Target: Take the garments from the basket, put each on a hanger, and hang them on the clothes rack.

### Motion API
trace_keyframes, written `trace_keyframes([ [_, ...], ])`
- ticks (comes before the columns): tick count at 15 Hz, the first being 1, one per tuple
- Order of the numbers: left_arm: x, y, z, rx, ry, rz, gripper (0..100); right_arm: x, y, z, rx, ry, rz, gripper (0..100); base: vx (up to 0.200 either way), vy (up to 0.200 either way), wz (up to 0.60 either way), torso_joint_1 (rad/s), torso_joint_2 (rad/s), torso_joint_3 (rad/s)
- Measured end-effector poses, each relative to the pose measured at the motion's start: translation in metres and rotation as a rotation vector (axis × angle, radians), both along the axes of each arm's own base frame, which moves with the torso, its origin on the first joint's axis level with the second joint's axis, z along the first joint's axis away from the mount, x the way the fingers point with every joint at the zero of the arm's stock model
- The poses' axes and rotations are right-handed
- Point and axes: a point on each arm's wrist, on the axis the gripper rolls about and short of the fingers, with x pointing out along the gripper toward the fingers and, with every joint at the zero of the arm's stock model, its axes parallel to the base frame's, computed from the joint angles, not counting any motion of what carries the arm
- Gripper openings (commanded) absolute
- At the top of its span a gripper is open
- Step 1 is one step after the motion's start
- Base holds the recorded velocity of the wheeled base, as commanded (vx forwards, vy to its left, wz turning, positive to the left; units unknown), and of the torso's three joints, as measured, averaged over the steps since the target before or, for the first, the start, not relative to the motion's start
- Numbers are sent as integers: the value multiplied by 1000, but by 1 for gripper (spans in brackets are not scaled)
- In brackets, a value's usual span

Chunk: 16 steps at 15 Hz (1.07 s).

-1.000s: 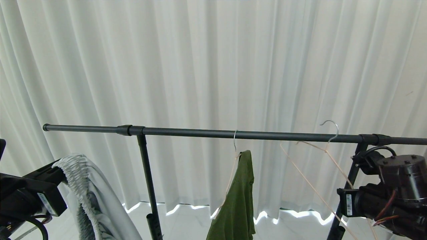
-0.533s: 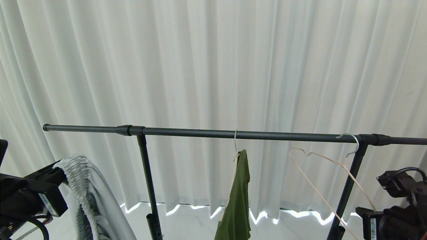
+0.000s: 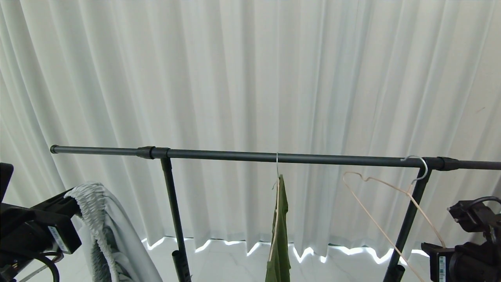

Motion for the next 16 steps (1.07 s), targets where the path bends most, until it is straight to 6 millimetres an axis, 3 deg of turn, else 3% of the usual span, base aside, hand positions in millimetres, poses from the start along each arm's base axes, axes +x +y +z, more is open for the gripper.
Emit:
trace_keyframes([
  [10,2,0,-1,2,9,0,0,0,1,-7,-17,38,9,0,-200,0,0,-1,4,5],
  [16,2,-3,-6,5,32,-74,0,0,5,0,20,-30,47,0,0,0,0,0,0,0],
])
